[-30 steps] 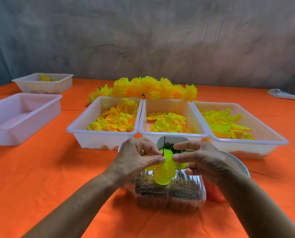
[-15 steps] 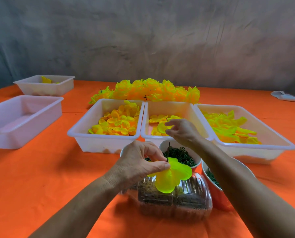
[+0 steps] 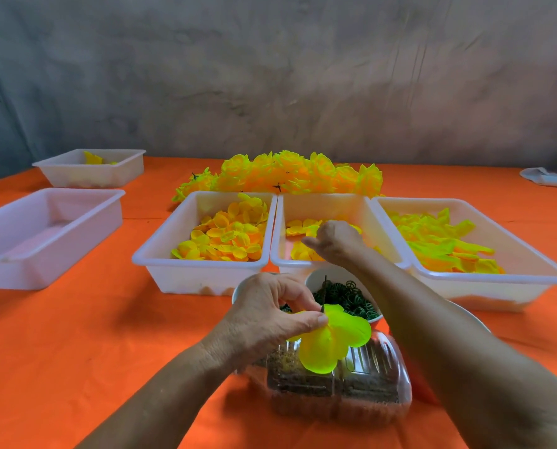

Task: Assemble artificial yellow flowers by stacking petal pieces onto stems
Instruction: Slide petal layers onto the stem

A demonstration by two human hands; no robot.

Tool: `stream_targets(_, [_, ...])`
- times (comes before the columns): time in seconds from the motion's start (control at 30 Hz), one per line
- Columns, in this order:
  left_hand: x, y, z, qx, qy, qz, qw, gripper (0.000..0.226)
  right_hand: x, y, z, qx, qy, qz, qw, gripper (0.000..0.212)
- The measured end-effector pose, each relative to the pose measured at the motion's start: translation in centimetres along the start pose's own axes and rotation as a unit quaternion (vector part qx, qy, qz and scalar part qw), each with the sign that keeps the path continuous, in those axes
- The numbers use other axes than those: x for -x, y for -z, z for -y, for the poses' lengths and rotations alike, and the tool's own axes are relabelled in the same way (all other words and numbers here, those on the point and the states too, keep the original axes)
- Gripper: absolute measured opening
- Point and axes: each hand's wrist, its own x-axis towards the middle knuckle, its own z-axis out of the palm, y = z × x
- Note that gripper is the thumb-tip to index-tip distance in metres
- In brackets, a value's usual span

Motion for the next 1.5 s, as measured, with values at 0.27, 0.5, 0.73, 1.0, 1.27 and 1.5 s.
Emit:
stream_targets(0.27, [0.2,0.0,0.1,0.022,0.004,0.008,1.0,0.018,3.1,2.9,-4.6,-0.43,-0.038,-0.155,0.889,0.016])
stream_targets(0.5, [0.3,-0.1,-0.1,0.027,0.008,0.006,1.0,0.016,6.1,4.1,-5.7,-0.639,0.014,-0.097,0.763,0.02])
stream_targets(0.73, [0.4,-0.1,-0.5,0.022,0.013,-0.005,1.0,0.014,8.7,5.0,-5.0,-0.707,0.078,-0.037,0.702,0.02])
stream_targets(1.0, [1.0,-0.1,-0.6,0.007,0.016,-0.01,1.0,0.01,10.7,5.4,-3.9,-0.741,0.109,0.023,0.662,0.022])
stream_targets(1.27, [1.1,0.0,-1.5,0.002,0.03,-0.004,1.0,0.013,11.6,6.2,-3.0,-0.752,0.108,0.029,0.65,0.023])
stream_targets(1.5, [0.7,1.3,-2.5,0.107,0.034,-0.057,0.992,0.018,12.7,7.3,-2.1,-0.769,0.105,0.035,0.629,0.01])
